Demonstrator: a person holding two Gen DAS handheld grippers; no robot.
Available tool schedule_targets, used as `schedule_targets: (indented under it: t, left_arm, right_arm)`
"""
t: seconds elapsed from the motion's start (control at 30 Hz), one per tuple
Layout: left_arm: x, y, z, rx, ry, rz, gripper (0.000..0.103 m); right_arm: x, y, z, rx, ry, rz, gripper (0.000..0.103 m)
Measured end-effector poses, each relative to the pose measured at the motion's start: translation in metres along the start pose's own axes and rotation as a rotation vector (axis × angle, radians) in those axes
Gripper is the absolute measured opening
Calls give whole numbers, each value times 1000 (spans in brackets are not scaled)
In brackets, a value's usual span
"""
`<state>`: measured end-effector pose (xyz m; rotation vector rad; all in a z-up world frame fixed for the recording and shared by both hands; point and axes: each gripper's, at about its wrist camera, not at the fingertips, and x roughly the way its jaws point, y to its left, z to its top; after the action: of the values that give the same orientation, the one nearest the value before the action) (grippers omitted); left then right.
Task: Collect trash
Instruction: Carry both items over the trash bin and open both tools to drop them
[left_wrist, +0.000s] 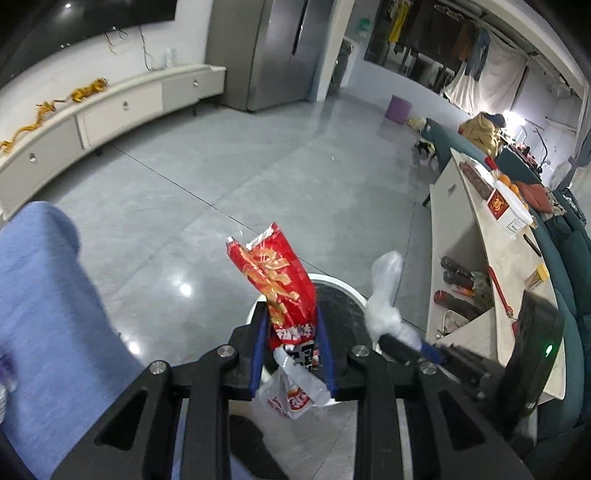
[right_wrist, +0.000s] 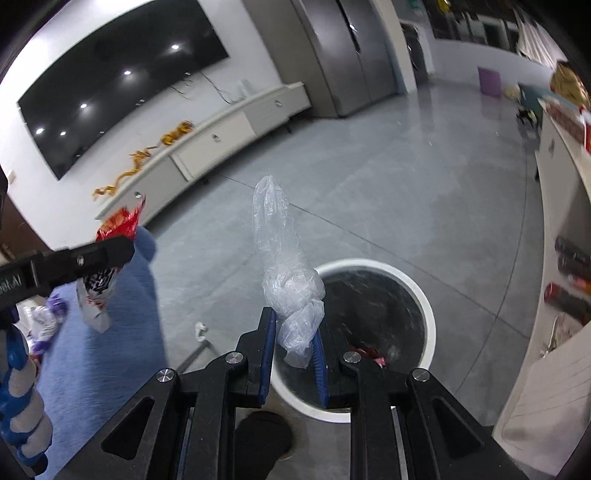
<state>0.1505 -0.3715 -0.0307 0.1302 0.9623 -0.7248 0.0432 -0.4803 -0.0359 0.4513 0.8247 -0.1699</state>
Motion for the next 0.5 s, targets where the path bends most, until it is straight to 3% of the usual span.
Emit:
schedule_targets:
  t: [0.2,0.23,0.27,0.33,0.5]
  left_arm:
    - [56,-7,10,-35,78,-49,28]
    - [61,-8,11,-42,85,-54,31]
    - [67,-8,12,-48,92,-59,42]
    - [76,-9,13,-59,98,-67,54]
    - [87,-13,13,-73,110,-87,54]
  right_arm:
    - [30,-29,-2,56,61,-47,19]
    - [33,-34,-3,61,68,-55,21]
    - [37,-38,-3,66,72,-62,27]
    - [43,-43,-2,83,83,-84,39]
    - [42,-53,2,114,83,-107,42]
